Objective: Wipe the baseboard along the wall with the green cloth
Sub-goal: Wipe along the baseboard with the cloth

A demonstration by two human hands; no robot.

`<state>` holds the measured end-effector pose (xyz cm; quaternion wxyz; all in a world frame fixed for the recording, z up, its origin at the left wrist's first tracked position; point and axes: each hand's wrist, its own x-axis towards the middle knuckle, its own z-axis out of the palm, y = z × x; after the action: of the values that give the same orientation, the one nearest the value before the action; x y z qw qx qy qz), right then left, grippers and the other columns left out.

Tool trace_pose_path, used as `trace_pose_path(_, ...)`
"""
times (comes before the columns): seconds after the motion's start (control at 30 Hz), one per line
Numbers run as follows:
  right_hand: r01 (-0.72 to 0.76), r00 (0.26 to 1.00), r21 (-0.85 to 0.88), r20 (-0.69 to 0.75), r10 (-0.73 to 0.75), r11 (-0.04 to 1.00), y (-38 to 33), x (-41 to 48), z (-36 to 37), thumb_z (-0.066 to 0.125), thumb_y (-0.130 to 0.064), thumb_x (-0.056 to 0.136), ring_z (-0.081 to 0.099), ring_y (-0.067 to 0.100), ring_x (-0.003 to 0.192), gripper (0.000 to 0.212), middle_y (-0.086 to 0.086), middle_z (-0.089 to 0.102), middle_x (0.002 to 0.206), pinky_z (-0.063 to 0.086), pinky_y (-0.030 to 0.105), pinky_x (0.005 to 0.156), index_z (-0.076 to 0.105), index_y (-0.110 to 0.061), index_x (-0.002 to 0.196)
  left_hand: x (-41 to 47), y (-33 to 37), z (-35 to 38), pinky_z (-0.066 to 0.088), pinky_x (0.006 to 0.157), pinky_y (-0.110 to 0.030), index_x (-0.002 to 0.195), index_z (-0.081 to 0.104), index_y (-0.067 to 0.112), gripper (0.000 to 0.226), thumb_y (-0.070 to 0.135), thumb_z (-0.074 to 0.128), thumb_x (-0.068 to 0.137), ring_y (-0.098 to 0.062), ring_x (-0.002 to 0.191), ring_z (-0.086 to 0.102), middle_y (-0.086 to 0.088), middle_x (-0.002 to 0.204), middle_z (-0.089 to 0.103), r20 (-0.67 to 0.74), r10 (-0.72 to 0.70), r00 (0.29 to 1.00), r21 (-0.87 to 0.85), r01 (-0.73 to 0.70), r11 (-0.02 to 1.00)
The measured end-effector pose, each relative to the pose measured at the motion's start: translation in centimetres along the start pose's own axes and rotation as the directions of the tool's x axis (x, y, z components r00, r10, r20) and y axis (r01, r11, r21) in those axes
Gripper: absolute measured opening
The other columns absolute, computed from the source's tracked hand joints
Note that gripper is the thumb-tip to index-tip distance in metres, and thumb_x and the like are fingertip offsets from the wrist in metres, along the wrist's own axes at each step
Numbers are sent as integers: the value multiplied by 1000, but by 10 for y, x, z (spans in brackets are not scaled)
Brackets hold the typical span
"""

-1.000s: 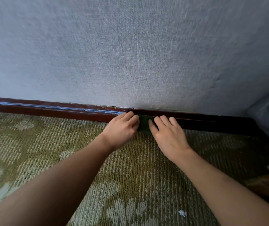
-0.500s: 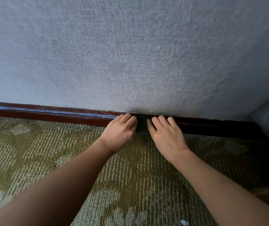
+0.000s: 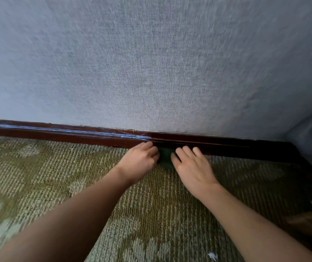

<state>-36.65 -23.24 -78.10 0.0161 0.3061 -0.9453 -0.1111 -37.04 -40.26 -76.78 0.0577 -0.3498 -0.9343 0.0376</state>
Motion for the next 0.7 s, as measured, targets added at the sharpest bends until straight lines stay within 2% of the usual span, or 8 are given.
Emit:
trace_pose_path(0.13,-44,991,-32,-127,40,998,3,-5,-8,68,-15,68,59,19,82,38,2,63,89,46,29,69,69,-9,106,2,-2,-5,55,62,-27,79,73,3,28,7,47,72,-22,69,64,-6,73,69,-63,19,998,66,-15,998)
trace_pose_path(0.23,-55,972,-72,-231,37,996,14,4,-18,66,-16,65,61,18,78,31,1,64,82,47,27,67,72,-11,95,10,-6,-12,55,60,-28,81,73,-1,38,9,38,74,-24,69,66,-9,73,69,-110,-9,994,100,20,995)
trace_pose_path(0.3,-61,966,-105,-257,33,993,17,8,-19,55,-16,72,61,17,79,29,0,65,83,46,26,68,72,-13,95,13,-6,-14,56,61,-29,84,73,-3,32,8,45,74,-25,71,67,-11,74,70,-100,-30,995,112,41,993)
trace_pose_path(0.37,-76,968,-94,-245,51,993,17,9,-19,40,-15,75,61,16,80,38,-2,65,84,46,26,69,72,-14,96,13,-6,-12,56,62,-29,85,73,-4,21,6,69,66,-26,73,67,-12,75,70,-98,-19,995,109,29,994)
trace_pose_path(0.47,-43,977,-93,-214,22,995,18,10,-13,57,-18,76,59,14,89,32,-4,64,93,46,26,76,68,-18,107,14,-7,-8,56,62,-29,85,72,-5,34,3,82,54,-26,70,67,-14,75,70,-106,-55,993,56,61,997)
trace_pose_path(0.53,-45,979,-65,-200,32,997,19,12,-11,69,-22,71,60,14,88,35,-4,64,91,46,26,75,69,-18,105,13,-8,-4,57,59,-30,85,71,-7,22,2,70,65,-27,68,67,-15,76,70,-107,-42,993,42,46,998)
trace_pose_path(0.6,-59,974,-33,-219,50,998,17,13,-8,76,-21,63,62,15,83,36,-3,66,84,47,26,72,72,-14,99,13,-10,0,57,56,-30,84,71,-7,29,4,47,72,-27,65,67,-17,76,70,-105,-29,994,38,33,999)
trace_pose_path(0.7,-50,971,-21,-236,44,999,14,17,-4,73,-15,63,62,18,80,32,1,66,80,48,26,70,73,-9,94,13,-11,3,56,54,-29,81,72,-6,35,4,40,71,-26,65,68,-17,77,71,-107,-13,994,64,20,998)
